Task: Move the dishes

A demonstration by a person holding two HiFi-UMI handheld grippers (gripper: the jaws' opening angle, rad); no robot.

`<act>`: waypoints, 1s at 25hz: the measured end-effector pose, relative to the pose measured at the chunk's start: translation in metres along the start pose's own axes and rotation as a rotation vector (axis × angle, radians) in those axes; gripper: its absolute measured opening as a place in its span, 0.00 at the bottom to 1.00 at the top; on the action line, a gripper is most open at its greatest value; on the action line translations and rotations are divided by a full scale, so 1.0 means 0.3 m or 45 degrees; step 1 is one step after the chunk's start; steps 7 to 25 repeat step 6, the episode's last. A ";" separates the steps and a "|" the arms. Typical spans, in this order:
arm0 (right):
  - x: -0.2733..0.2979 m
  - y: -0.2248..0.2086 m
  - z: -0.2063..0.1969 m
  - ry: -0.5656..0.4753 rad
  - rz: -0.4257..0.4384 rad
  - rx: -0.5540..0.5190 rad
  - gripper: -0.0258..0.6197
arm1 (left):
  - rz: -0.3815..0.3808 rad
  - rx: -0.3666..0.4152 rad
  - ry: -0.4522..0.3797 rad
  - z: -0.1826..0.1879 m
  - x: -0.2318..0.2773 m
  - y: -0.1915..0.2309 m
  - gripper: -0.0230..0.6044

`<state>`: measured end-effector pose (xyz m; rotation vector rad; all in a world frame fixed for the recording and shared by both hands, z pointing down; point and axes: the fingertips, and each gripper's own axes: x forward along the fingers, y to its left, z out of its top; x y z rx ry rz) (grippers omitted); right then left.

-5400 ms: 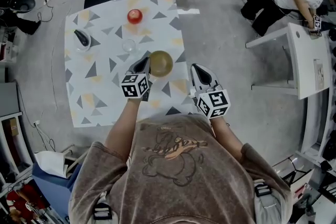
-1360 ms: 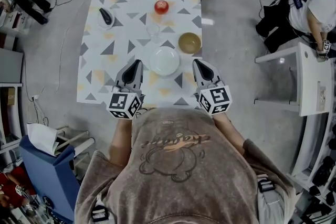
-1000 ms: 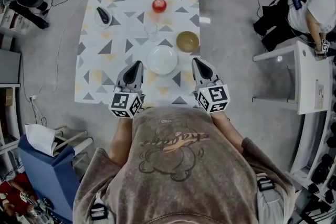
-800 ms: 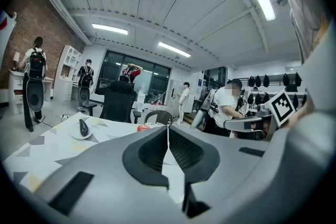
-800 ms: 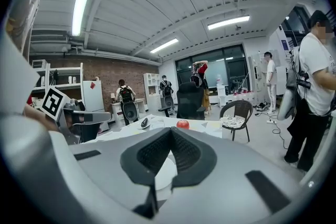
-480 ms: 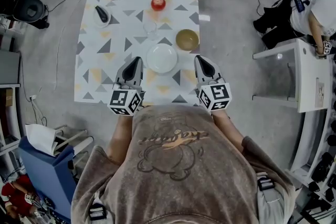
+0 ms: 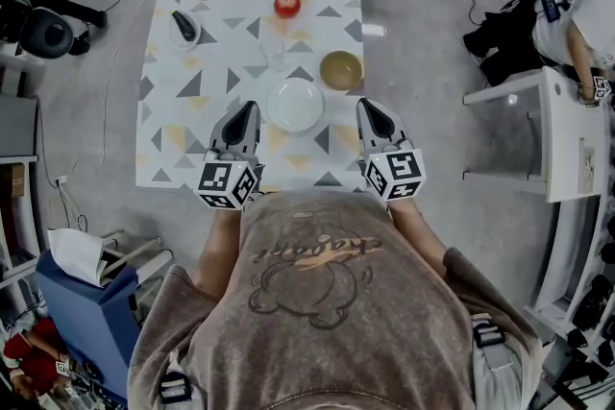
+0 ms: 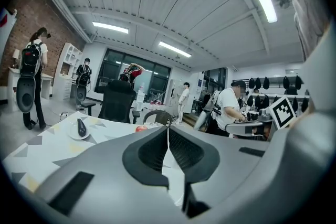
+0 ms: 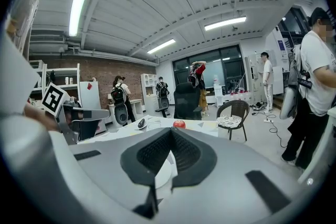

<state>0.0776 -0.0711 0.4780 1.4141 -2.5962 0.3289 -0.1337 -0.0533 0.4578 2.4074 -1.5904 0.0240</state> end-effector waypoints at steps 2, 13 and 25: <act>-0.001 0.001 -0.002 0.003 0.003 -0.001 0.04 | 0.000 -0.004 0.003 0.000 -0.001 -0.002 0.07; 0.002 0.002 -0.003 0.006 0.014 -0.008 0.04 | -0.011 -0.004 0.004 0.003 0.006 -0.008 0.07; 0.002 0.002 -0.003 0.006 0.014 -0.008 0.04 | -0.011 -0.004 0.004 0.003 0.006 -0.008 0.07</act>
